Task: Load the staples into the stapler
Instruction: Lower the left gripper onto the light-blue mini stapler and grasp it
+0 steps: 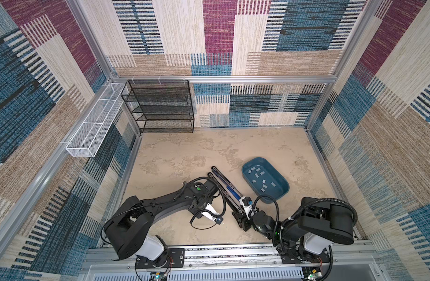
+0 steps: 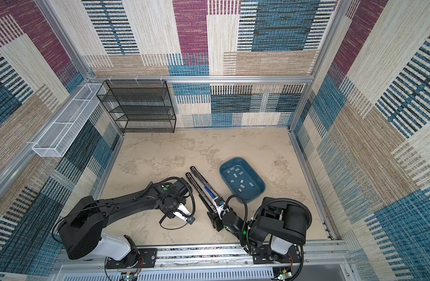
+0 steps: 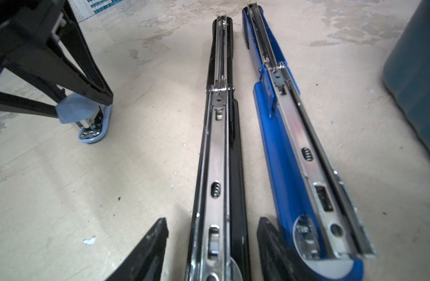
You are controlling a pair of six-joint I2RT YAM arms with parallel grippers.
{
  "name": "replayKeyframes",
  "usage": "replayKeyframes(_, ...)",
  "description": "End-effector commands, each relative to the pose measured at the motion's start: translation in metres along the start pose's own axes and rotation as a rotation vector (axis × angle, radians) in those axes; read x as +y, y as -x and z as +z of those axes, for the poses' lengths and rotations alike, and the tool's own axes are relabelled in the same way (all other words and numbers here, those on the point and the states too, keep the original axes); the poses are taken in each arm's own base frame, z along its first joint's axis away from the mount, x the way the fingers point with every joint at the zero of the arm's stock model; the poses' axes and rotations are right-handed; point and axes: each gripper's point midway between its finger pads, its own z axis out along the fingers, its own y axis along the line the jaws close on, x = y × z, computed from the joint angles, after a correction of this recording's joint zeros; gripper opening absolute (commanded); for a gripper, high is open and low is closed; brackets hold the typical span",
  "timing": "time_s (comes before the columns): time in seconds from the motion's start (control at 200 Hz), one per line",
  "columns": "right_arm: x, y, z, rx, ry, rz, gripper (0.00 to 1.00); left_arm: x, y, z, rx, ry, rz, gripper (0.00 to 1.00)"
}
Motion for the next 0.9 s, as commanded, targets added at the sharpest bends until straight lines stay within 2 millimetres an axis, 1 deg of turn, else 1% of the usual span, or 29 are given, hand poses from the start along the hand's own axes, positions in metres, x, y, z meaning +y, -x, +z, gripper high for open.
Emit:
replayKeyframes(0.0, 0.004, 0.007, 0.002, -0.025, 0.012, 0.004, 0.62, 0.0, 0.0, -0.002, -0.011, 0.002, 0.016, 0.44)
replayKeyframes(0.115, 0.004, 0.006, 0.004, -0.018, 0.008, 0.0, 0.62, 0.001, 0.0, -0.004, -0.019, 0.009, 0.016, 0.41)
replayKeyframes(0.19, 0.004, 0.005, 0.004, -0.015, 0.007, -0.001, 0.62, 0.002, 0.004, -0.005, -0.039, 0.008, 0.007, 0.41)
replayKeyframes(0.321, 0.003, 0.005, 0.003, -0.018, 0.002, 0.004, 0.63, 0.001, 0.007, -0.003, -0.058, -0.011, -0.008, 0.5)
replayKeyframes(0.481, 0.002, 0.005, 0.002, -0.017, 0.0, 0.009, 0.62, -0.002, 0.01, 0.0, -0.066, -0.035, -0.01, 0.52)
replayKeyframes(0.636, 0.001, 0.004, 0.001, -0.016, -0.004, 0.012, 0.63, -0.002, 0.011, 0.0, -0.075, -0.049, -0.018, 0.49)
replayKeyframes(0.897, -0.001, 0.005, 0.0, -0.019, -0.009, 0.015, 0.63, -0.002, 0.013, -0.002, -0.085, -0.064, -0.024, 0.4)
